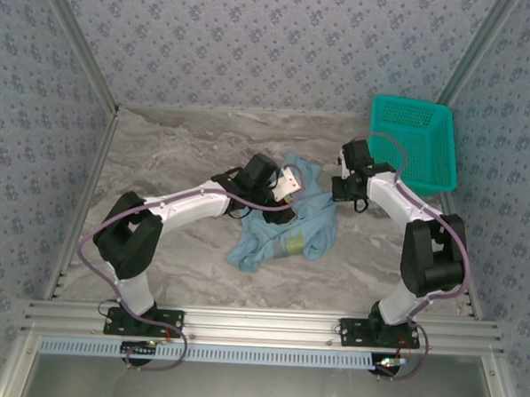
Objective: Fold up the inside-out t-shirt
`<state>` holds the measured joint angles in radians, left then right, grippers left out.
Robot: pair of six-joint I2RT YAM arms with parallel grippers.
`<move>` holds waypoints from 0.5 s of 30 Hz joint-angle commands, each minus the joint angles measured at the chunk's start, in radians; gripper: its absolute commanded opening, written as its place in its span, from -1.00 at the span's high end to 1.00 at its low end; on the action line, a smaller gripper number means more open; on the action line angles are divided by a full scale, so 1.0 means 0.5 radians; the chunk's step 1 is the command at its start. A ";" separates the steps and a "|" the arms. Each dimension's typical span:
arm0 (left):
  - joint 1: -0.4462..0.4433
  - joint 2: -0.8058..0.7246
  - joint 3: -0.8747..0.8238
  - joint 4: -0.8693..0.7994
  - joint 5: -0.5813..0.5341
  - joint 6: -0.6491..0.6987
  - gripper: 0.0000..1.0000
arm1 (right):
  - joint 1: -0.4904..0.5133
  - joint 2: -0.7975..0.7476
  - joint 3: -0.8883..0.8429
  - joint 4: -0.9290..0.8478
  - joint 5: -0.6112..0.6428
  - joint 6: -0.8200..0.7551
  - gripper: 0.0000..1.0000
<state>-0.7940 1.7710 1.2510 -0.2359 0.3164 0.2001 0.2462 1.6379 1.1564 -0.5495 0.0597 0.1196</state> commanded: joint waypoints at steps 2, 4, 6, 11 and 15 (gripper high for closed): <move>0.021 0.026 0.129 -0.244 -0.229 0.042 0.13 | -0.008 -0.018 0.052 -0.009 -0.044 0.021 1.00; 0.031 -0.061 0.086 -0.343 -0.404 -0.188 0.13 | -0.008 -0.056 0.024 0.008 -0.065 0.031 1.00; 0.034 -0.219 -0.036 -0.415 -0.479 -0.461 0.10 | -0.008 -0.098 0.002 0.024 -0.087 0.040 1.00; 0.035 -0.499 -0.445 -0.452 -0.345 -0.970 -0.09 | -0.002 -0.126 -0.015 0.064 -0.096 0.042 1.00; 0.050 -0.395 -0.447 -0.421 -0.244 -1.058 -0.17 | 0.007 -0.141 -0.022 0.068 -0.094 0.037 1.00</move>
<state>-0.7761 1.5337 1.0317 -0.4320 0.1520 -0.2165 0.2466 1.5948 1.1564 -0.5213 0.0204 0.1234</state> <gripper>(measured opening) 0.582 0.057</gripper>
